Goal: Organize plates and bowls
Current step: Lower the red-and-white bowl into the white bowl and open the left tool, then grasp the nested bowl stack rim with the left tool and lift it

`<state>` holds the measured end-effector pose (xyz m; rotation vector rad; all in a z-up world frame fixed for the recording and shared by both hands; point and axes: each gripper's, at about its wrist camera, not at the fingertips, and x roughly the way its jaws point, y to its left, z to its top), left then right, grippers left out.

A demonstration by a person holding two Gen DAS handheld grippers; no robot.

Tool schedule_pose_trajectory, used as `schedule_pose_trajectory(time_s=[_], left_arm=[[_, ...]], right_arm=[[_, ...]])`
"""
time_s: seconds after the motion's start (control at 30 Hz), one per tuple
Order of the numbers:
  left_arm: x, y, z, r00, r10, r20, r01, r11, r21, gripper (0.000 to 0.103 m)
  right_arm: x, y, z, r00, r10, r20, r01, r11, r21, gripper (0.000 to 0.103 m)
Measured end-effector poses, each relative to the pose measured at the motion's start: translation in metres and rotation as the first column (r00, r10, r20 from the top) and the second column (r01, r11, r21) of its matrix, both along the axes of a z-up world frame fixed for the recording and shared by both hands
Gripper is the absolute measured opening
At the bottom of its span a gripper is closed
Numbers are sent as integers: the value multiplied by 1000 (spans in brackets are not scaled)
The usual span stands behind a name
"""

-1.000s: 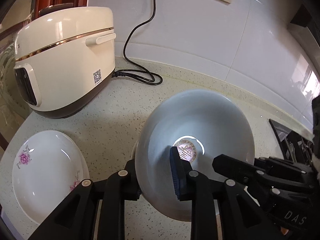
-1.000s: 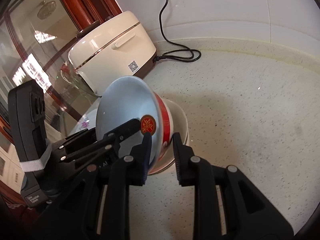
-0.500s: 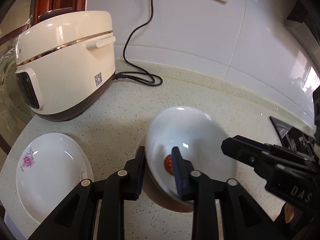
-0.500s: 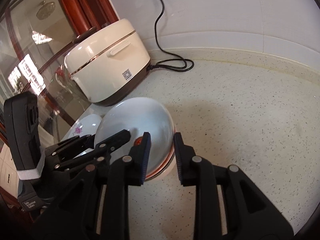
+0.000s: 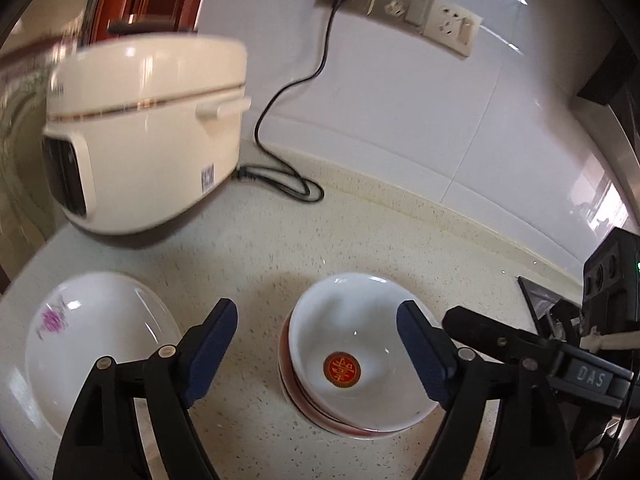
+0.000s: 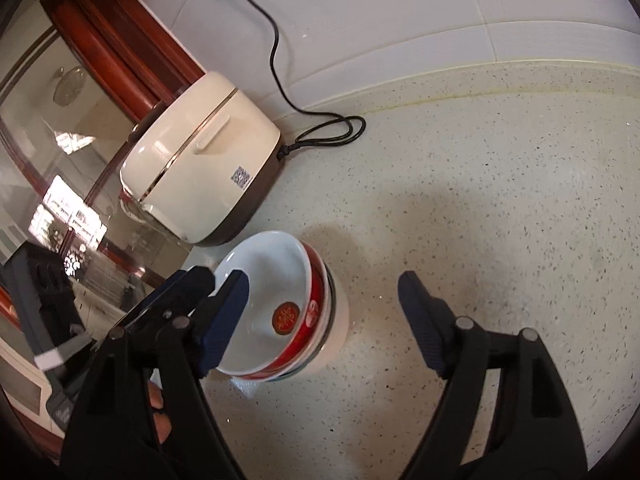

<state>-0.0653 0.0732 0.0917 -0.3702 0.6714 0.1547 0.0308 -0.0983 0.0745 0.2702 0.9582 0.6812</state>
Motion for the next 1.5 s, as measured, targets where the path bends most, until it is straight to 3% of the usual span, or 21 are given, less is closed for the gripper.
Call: schedule_pose_trajectory(time_s=[0.17, 0.37, 0.5, 0.63, 0.73, 0.87, 1.1, 1.2, 1.33, 1.5], left_arm=[[10, 0, -10, 998, -30, -57, 31, 999, 27, 83], [18, 13, -25, 994, -59, -91, 55, 998, -41, 83], [27, 14, -36, 989, -97, -111, 89, 993, -72, 83], [31, 15, -43, 985, -121, -121, 111, 991, -80, 83], [36, 17, -50, 981, -137, -138, 124, 987, -97, 83], [40, 22, -55, 978, -147, -146, 130, 984, -119, 83], [46, 27, -56, 974, -169, -148, 152, 981, -117, 83], [47, 28, -57, 971, -181, -157, 163, 979, -121, 83], [45, 29, -57, 971, -176, -163, 158, 981, -113, 83], [48, 27, -56, 965, -189, -181, 176, 981, -87, 83]], right_arm=[[9, -8, -12, 1000, -12, -2, 12, 999, 46, 80], [12, -5, -32, 1000, -7, -7, 8, 999, 53, 80], [11, -15, -34, 999, -29, 20, 26, 992, 120, 81], [17, -21, -50, 998, -51, -31, 55, 987, 153, 87], [14, -33, -48, 995, -98, -22, 100, 973, 209, 87], [7, -48, -53, 985, -150, -80, 167, 941, 295, 87], [-21, -29, -47, 979, -181, -91, 200, 942, 269, 87], [-30, -10, -41, 971, -225, -85, 237, 954, 182, 87], [-45, 8, -40, 943, -320, -93, 325, 945, 43, 87], [-46, 3, -49, 894, -396, -210, 415, 908, 53, 87]])
